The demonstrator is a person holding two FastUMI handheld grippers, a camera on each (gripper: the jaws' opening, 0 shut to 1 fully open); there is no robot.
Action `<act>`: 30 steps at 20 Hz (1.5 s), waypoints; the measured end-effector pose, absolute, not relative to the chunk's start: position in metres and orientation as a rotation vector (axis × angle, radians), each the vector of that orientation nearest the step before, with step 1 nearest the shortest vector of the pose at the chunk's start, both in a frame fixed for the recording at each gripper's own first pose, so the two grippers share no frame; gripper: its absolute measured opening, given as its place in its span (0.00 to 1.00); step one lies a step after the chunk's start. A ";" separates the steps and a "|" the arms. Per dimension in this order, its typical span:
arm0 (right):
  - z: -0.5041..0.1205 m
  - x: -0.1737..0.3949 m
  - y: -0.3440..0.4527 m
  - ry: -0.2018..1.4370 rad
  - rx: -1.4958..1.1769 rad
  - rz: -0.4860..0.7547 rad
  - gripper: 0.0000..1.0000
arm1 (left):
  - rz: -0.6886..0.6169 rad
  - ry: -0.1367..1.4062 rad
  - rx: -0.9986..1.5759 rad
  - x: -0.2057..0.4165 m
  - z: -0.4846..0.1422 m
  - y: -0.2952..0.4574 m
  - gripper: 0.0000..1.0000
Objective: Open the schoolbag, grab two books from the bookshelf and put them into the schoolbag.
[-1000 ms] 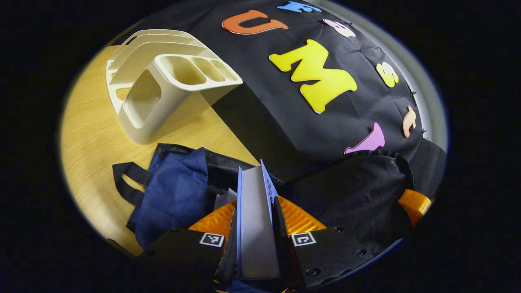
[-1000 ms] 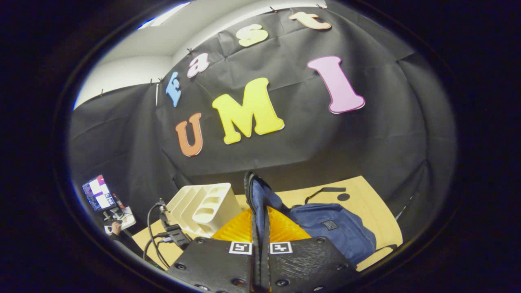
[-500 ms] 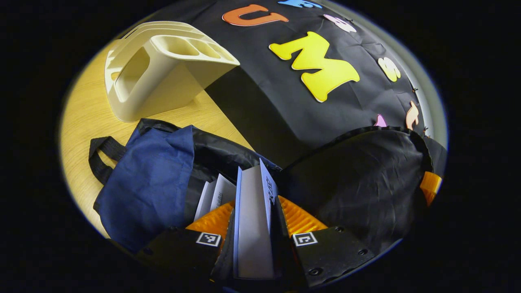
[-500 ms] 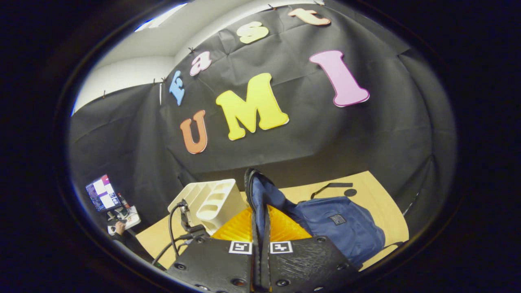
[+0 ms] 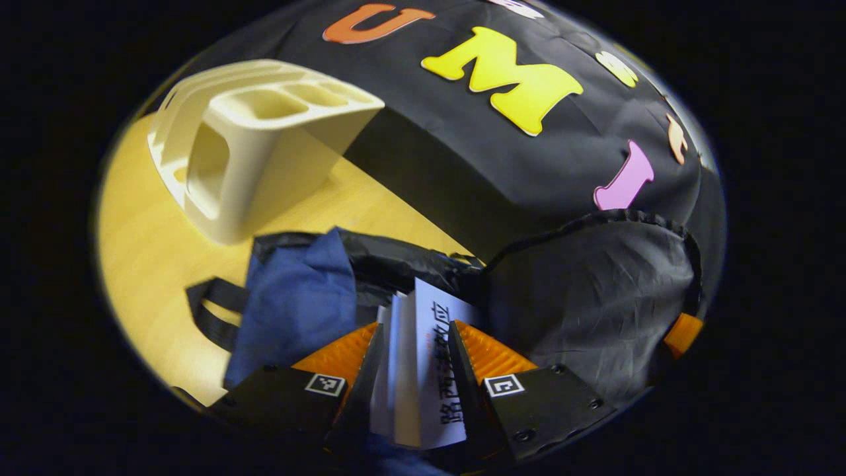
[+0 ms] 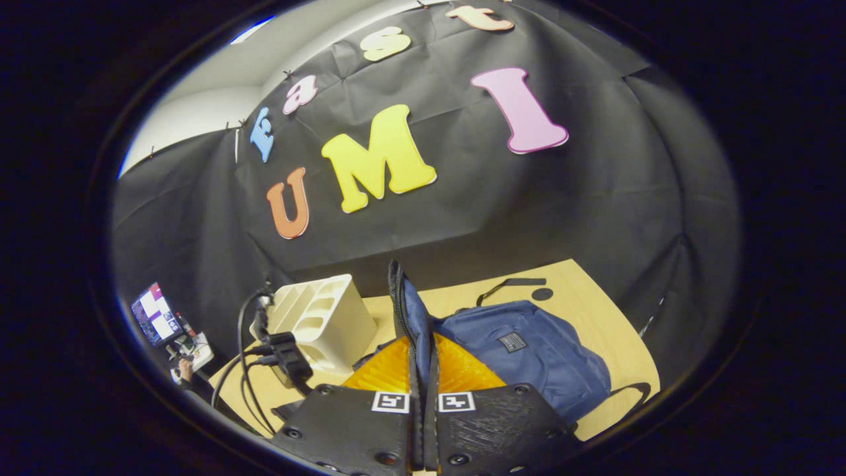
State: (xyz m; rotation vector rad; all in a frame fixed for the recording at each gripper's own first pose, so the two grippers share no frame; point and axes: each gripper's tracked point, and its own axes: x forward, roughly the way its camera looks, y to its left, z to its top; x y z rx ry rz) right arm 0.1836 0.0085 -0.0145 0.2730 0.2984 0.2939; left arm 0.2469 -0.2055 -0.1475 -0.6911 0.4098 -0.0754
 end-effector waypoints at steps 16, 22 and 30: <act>-0.045 0.171 -0.011 0.300 0.178 0.034 0.17 | 0.013 0.274 -0.404 0.175 -0.110 -0.076 0.81; -0.061 0.148 -0.017 0.296 0.165 -0.052 0.41 | 0.036 0.225 -0.220 0.130 -0.098 -0.030 0.86; -0.039 0.083 0.003 0.184 0.119 -0.003 0.95 | 0.028 0.134 -0.109 0.061 -0.073 -0.009 0.98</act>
